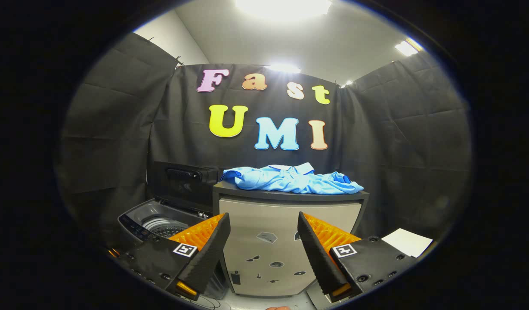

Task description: Put the clothes into the washing machine and then close the washing machine lid.

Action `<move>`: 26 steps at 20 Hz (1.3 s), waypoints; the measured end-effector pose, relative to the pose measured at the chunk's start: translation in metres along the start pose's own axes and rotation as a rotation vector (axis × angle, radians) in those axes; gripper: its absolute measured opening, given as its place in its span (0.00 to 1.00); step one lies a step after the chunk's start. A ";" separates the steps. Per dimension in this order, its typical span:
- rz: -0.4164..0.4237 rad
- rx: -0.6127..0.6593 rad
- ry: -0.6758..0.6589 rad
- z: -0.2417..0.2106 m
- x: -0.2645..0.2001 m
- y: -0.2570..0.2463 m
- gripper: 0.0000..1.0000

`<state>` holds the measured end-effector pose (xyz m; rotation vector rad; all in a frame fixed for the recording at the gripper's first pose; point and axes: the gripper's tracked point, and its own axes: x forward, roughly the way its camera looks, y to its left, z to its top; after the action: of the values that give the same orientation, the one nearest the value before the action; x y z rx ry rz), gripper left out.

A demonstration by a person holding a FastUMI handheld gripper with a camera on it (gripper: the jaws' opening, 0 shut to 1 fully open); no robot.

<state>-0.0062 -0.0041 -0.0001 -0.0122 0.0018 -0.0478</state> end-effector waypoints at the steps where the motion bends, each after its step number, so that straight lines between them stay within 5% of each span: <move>1: -0.004 0.000 0.001 0.000 0.000 0.000 0.98; 17: -0.059 -0.002 0.023 0.012 -0.002 -0.015 0.98; 26: -0.085 0.122 0.162 0.050 0.108 -0.105 0.98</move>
<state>0.0970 -0.1136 0.0508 0.1137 0.1601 -0.1335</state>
